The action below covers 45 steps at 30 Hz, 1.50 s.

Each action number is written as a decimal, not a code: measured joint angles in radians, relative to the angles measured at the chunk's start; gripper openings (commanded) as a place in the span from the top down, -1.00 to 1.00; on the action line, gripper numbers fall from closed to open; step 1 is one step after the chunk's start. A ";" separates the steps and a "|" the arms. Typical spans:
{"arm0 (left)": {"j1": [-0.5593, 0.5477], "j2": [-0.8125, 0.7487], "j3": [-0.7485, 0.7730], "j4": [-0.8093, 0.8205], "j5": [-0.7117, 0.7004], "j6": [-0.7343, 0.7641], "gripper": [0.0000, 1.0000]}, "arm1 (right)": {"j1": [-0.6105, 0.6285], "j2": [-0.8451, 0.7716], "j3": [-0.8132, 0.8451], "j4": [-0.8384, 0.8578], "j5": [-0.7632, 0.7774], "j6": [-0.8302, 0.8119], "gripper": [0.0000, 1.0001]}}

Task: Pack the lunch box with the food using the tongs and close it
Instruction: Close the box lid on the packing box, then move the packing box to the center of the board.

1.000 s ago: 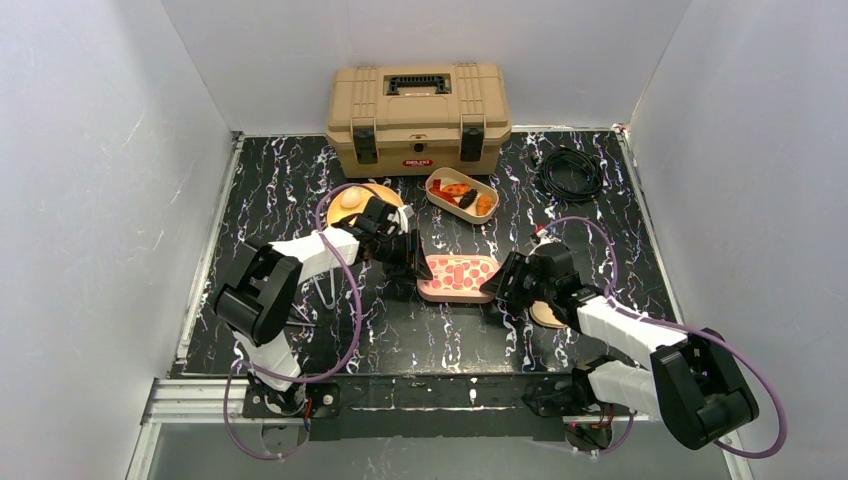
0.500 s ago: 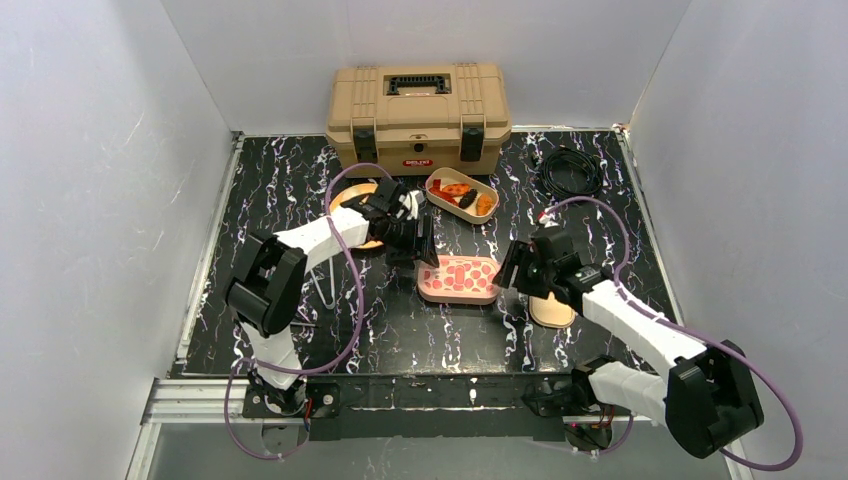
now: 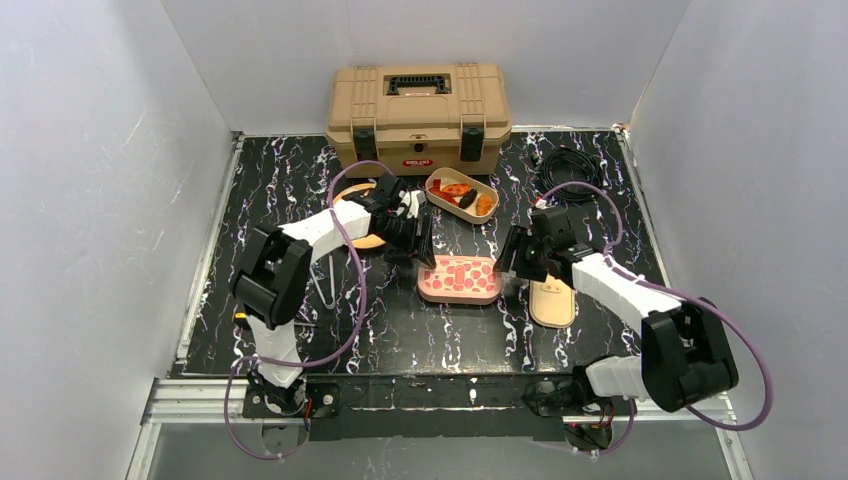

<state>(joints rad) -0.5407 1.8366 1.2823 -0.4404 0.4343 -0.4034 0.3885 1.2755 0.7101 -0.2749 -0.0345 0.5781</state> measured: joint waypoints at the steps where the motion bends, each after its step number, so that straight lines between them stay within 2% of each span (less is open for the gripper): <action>1: 0.000 0.015 0.000 0.003 0.004 0.000 -0.18 | -0.002 0.021 -0.005 0.018 -0.016 0.000 -0.29; 7: 0.003 0.073 0.000 0.020 0.067 -0.011 0.08 | -0.005 0.050 -0.084 0.181 -0.109 0.035 -0.09; 18: 0.021 0.117 0.043 -0.025 0.113 -0.005 0.14 | -0.013 -0.004 -0.268 0.455 -0.148 0.111 0.23; 23: 0.021 0.124 0.058 -0.045 0.114 0.007 0.13 | -0.006 -0.027 -0.309 0.506 -0.129 0.139 0.27; 29: 0.014 0.126 0.073 -0.071 0.094 0.032 -0.10 | 0.034 -0.102 -0.348 0.503 -0.072 0.191 0.28; 32: 0.008 0.111 0.074 -0.089 0.051 0.056 -0.37 | 0.069 -0.167 -0.365 0.453 -0.043 0.232 0.27; 37: 0.006 0.034 0.050 -0.106 -0.098 0.112 -0.78 | 0.114 -0.215 -0.370 0.387 -0.030 0.287 0.24; 41: 0.023 -0.114 -0.006 -0.102 -0.198 0.145 -0.91 | 0.142 -0.178 -0.346 0.383 -0.021 0.316 0.24; 45: 0.066 -0.262 -0.036 -0.060 -0.243 0.153 -0.96 | 0.206 -0.098 -0.297 0.412 -0.008 0.347 0.23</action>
<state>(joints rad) -0.4744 1.5742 1.2465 -0.4999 0.1913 -0.2501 0.5945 1.1778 0.4133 0.1375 -0.0422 0.9249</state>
